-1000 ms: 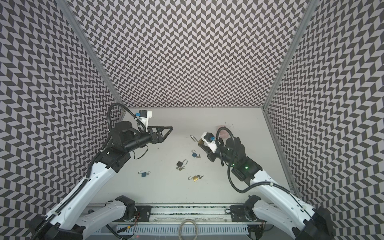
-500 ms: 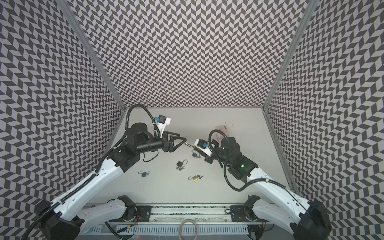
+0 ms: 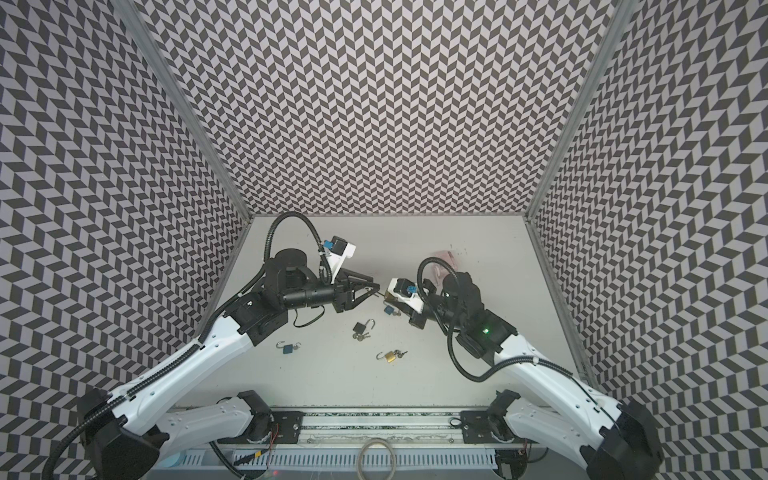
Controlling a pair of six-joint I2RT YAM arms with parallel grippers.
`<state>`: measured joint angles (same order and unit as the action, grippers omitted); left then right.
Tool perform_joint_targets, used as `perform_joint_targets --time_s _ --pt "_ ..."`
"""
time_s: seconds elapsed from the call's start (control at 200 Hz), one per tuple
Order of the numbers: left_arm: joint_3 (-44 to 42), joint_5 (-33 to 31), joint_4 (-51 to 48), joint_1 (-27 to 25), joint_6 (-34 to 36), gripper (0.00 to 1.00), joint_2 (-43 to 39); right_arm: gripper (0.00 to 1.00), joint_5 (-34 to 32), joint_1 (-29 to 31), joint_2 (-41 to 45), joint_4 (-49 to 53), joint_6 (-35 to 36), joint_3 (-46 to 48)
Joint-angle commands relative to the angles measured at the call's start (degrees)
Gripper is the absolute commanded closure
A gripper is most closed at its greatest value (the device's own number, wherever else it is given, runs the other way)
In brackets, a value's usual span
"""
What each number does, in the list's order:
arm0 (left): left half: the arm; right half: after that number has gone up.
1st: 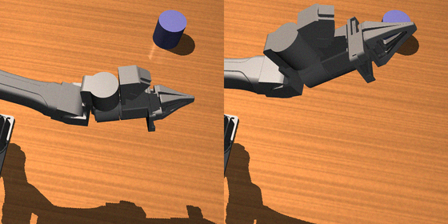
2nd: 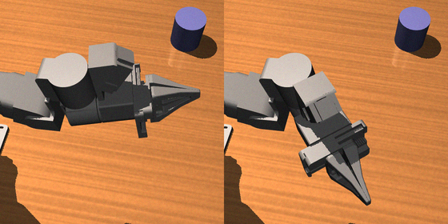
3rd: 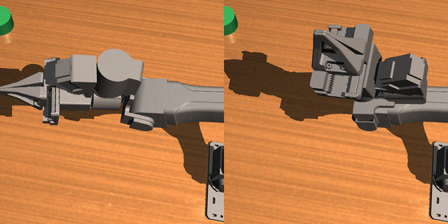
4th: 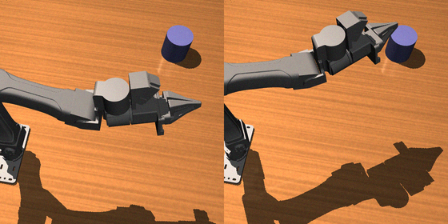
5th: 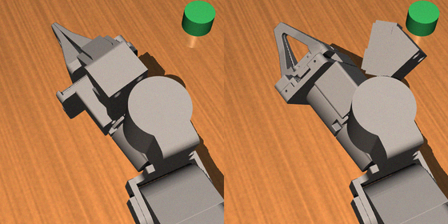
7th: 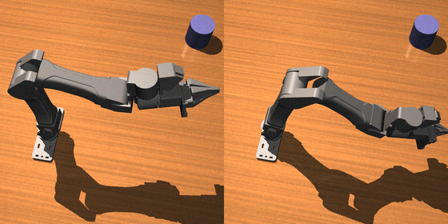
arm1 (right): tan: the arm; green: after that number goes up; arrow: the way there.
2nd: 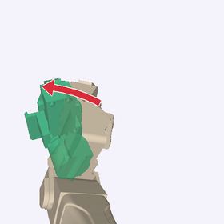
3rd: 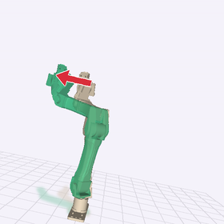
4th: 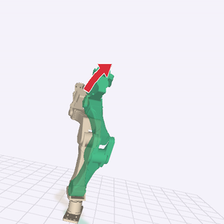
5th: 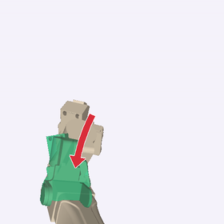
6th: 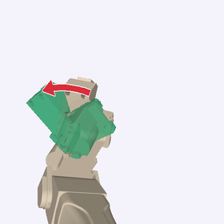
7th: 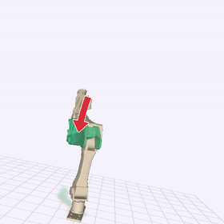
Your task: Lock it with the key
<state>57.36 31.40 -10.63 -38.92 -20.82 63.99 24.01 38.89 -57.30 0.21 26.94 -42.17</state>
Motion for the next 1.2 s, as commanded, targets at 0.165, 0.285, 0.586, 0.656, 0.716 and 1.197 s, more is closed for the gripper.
perform_joint_targets --time_s 0.165,0.285,0.586,0.656,0.716,1.197 --pt "1.61 0.60 0.20 -1.10 1.92 0.70 -0.11 1.00 -1.28 0.30 1.87 -2.67 -3.71 -2.04" --pt "1.67 0.51 0.27 -1.23 1.92 0.78 0.17 1.00 -1.08 0.30 2.22 -2.83 -4.18 -2.04" --pt "1.86 -1.10 0.37 -1.43 1.55 0.95 0.02 1.00 -0.02 0.30 3.50 -3.63 -4.95 -1.01" --pt "1.87 -2.07 0.45 -1.42 1.23 1.00 -0.31 1.00 0.38 0.30 3.98 -4.11 -5.35 -0.89" --pt "1.92 -2.26 0.93 -1.42 0.79 1.00 -0.74 1.00 0.73 0.30 4.46 -4.72 -6.35 -0.81" --pt "-5.96 5.25 31.13 4.51 -20.72 1.00 -7.47 0.39 2.89 0.30 12.61 -28.56 -17.11 6.17"
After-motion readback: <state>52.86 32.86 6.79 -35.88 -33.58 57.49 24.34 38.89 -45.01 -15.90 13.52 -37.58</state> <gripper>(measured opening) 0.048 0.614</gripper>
